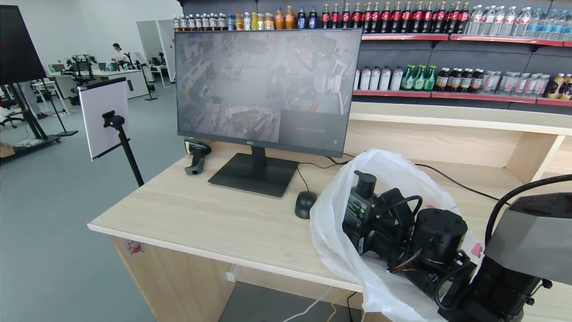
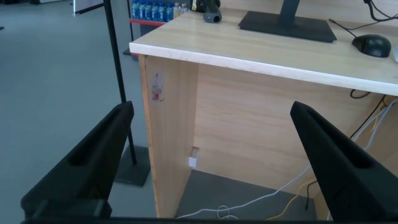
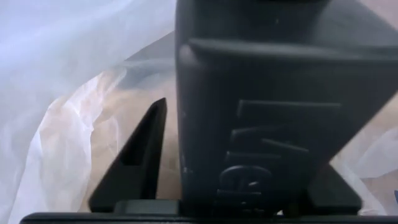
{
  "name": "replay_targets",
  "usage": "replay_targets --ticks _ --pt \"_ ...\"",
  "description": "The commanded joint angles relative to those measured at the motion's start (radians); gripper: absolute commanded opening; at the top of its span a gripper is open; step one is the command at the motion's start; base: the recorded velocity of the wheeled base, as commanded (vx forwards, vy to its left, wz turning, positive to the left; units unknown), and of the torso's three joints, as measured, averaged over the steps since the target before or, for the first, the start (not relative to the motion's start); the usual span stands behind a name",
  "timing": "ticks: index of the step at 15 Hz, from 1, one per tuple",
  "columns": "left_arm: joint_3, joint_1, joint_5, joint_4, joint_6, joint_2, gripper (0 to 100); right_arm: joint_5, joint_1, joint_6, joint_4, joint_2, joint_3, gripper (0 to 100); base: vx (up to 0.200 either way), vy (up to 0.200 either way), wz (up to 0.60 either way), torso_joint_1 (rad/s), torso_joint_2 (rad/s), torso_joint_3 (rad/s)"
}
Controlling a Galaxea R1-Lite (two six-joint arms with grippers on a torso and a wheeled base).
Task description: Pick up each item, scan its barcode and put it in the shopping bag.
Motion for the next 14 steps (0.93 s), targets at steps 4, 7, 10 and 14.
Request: replay_targets --ticks 4,7,10,14 --pt "0.000 0.000 0.000 0.000 0.001 0.000 100 0.000 -0.006 0.000 -0.005 -0.036 0.007 100 0.000 0.000 0.00 0.000 0.00 0.000" --pt "0.000 0.000 0.000 0.000 0.002 0.000 100 -0.001 -0.006 -0.001 -0.005 -0.097 0.055 100 0.000 0.000 0.00 0.000 0.00 0.000" --pt "0.000 0.000 0.000 0.000 -0.001 0.000 100 -0.001 -0.006 -0.003 -0.005 -0.161 0.105 100 0.000 0.000 0.00 0.000 0.00 0.000" --pt "0.000 0.000 0.000 0.000 -0.001 0.000 100 0.000 -0.009 -0.003 -0.005 -0.276 0.176 100 0.000 0.000 0.00 0.000 0.00 0.000"
